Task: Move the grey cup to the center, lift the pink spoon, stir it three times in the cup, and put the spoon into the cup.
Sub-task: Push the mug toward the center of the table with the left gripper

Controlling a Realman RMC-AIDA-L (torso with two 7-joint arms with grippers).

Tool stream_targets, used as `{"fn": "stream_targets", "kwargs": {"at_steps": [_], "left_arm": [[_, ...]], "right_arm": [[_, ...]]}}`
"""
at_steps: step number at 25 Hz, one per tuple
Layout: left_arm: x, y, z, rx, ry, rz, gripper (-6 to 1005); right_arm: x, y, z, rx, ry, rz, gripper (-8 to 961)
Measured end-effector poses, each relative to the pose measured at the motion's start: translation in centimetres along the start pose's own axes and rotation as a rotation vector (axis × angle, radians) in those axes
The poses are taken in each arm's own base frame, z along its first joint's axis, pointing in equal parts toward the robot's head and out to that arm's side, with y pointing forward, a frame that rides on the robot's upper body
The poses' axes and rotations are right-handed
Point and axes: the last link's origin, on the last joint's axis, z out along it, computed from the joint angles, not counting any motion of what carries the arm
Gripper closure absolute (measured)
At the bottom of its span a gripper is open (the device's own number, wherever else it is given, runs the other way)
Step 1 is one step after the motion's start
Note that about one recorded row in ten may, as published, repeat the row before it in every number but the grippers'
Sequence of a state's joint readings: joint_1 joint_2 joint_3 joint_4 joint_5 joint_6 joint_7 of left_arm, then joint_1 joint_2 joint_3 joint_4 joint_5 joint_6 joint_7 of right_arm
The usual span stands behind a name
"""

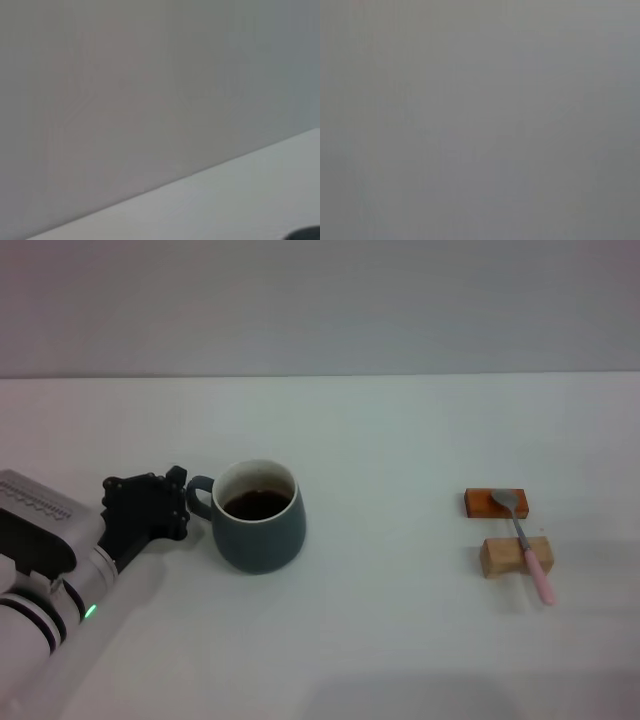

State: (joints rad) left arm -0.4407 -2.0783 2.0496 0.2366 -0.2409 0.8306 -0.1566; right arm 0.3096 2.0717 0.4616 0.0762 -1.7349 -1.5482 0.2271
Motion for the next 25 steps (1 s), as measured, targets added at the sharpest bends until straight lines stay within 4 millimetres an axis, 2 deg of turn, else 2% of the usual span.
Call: {"fn": "stream_targets", "kwargs": {"at_steps": [7,8,17,25], "left_arm": [[-0.4,1.0,-0.4,-0.041,-0.007,0.005,1001],[-0.4,1.6,-0.5,-0.062,-0.003,0.006,1001],[-0.1,2.7,-0.7,-0.09,0.019,-0.007,1001],[0.1,4.6,-1.2,-0.141,0.036,-0.032,1001]], "right_arm": [[0.0,0.1,0.1,-0.002,0.0,0.0,302],[0.0,0.1,0.1,-0.002,0.0,-0.001,302],[0.0,0.0,0.1,-0.001,0.001,-0.003,303],[0.0,-0.1,0.0,0.0,0.002,-0.004,303]]}}
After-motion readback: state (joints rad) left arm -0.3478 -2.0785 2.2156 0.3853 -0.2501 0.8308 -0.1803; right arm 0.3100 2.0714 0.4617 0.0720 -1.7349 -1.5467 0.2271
